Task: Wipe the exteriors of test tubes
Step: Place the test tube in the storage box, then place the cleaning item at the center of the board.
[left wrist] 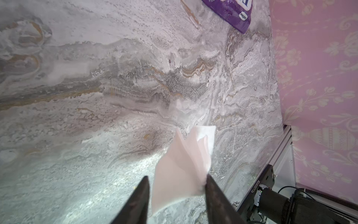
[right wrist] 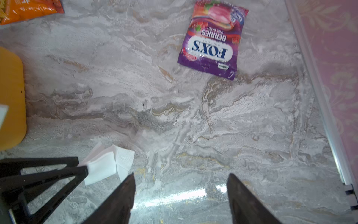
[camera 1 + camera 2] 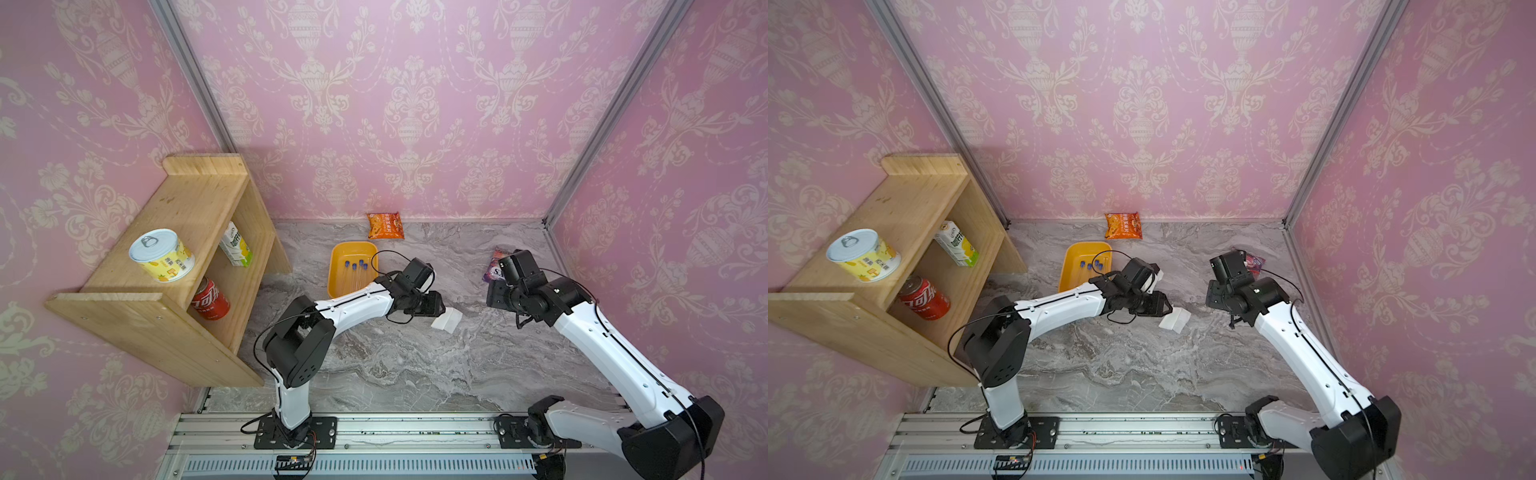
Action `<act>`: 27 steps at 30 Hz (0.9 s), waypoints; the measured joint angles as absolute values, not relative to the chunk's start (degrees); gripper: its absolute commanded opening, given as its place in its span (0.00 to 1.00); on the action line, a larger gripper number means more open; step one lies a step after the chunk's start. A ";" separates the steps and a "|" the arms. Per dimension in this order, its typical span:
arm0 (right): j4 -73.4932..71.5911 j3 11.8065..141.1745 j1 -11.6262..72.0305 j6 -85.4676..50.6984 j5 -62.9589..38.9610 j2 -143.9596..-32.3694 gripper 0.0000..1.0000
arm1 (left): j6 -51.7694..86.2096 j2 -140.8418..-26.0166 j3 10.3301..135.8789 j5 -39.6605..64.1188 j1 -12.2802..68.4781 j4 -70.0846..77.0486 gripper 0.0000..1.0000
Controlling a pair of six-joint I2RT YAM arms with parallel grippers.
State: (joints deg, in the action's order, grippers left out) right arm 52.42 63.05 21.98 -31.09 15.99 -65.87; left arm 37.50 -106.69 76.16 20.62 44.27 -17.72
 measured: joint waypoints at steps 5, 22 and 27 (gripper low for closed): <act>51.57 57.34 21.91 -31.33 12.01 -62.59 1.00 | 36.14 -108.12 79.90 16.51 45.36 -24.64 0.99; 45.87 51.77 21.87 -29.89 3.25 -64.75 0.97 | 35.20 -111.11 77.54 14.04 45.69 -26.41 0.99; 42.96 49.93 22.55 -28.67 0.93 -68.77 0.71 | 35.24 -111.11 77.49 14.06 45.89 -26.35 0.99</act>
